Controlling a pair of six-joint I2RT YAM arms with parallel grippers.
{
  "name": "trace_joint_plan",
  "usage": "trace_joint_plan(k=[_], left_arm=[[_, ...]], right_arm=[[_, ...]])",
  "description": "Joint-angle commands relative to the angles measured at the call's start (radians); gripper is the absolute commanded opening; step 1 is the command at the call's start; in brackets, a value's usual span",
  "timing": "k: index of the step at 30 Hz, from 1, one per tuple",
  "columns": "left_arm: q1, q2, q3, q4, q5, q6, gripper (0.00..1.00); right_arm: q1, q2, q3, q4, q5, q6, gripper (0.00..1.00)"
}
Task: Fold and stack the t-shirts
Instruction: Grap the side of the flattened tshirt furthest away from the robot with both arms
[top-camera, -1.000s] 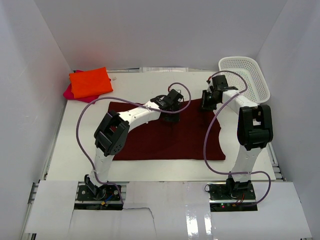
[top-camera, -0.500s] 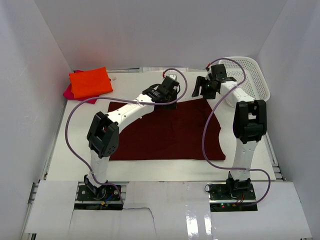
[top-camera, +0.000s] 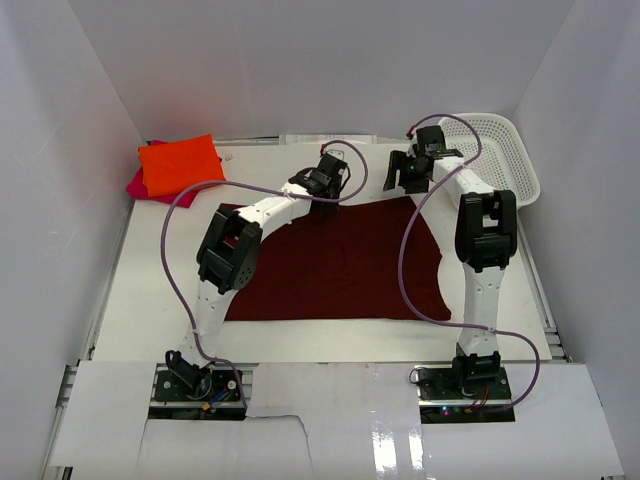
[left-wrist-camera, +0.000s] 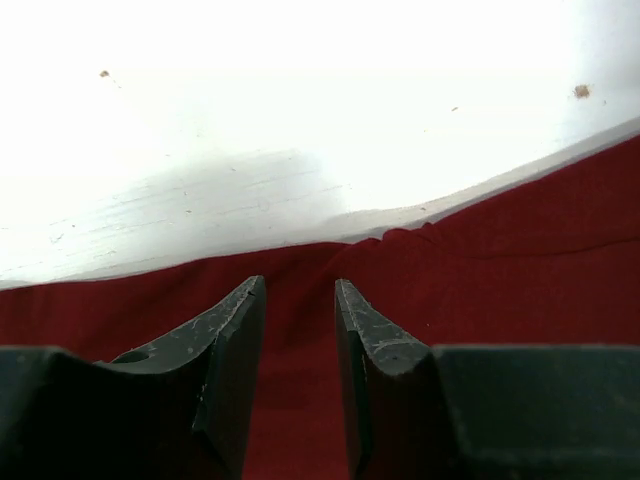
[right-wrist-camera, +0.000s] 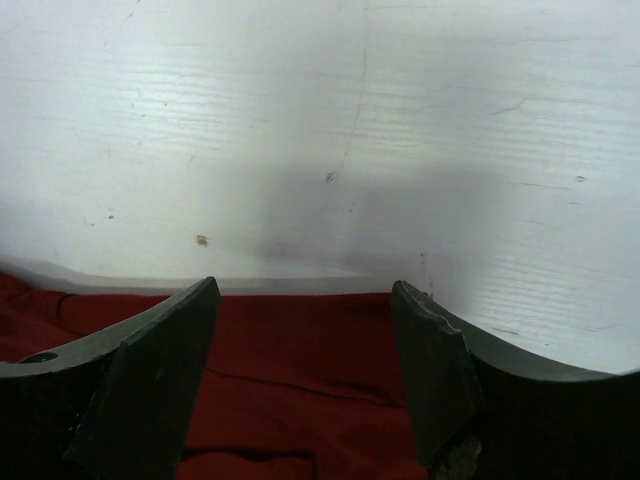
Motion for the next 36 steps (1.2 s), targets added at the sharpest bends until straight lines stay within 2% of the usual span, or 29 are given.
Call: trace_joint_plan(k=[1, 9, 14, 17, 18, 21, 25, 30, 34, 36], left_arm=[[0.0, -0.05, 0.037, 0.026, 0.037, 0.017, 0.45], [0.0, -0.087, 0.009, -0.075, 0.126, -0.113, 0.44], [0.0, -0.223, -0.138, -0.099, 0.198, -0.185, 0.44], [0.0, -0.283, -0.178, -0.128, 0.214, -0.199, 0.44], [0.0, -0.294, -0.184, -0.143, 0.221, -0.204, 0.44], [0.0, -0.337, -0.221, -0.151, 0.26, -0.207, 0.44], [-0.011, -0.36, -0.268, -0.145, 0.296, -0.21, 0.44], [-0.055, -0.325, -0.301, -0.1, 0.413, -0.205, 0.44], [-0.052, -0.302, -0.241, -0.111, 0.406, -0.199, 0.44], [-0.026, -0.303, -0.2, -0.172, 0.38, -0.186, 0.44]], right_arm=[[-0.008, -0.011, 0.027, -0.018, 0.042, -0.033, 0.76], [-0.004, 0.004, 0.003, -0.106, 0.005, -0.032, 0.73], [-0.004, -0.022, -0.03, -0.138, 0.01, -0.039, 0.72], [-0.002, -0.03, -0.037, -0.15, -0.001, -0.044, 0.63], [-0.002, -0.03, -0.039, -0.152, -0.002, -0.044, 0.49], [-0.002, -0.022, -0.037, -0.146, -0.014, -0.044, 0.3], [-0.002, -0.001, -0.008, -0.13, -0.028, -0.047, 0.24], [-0.002, 0.003, -0.005, -0.107, -0.044, -0.05, 0.25], [-0.002, -0.01, -0.02, -0.106, -0.036, -0.052, 0.25], [-0.002, -0.02, -0.028, -0.103, -0.031, -0.053, 0.28]])
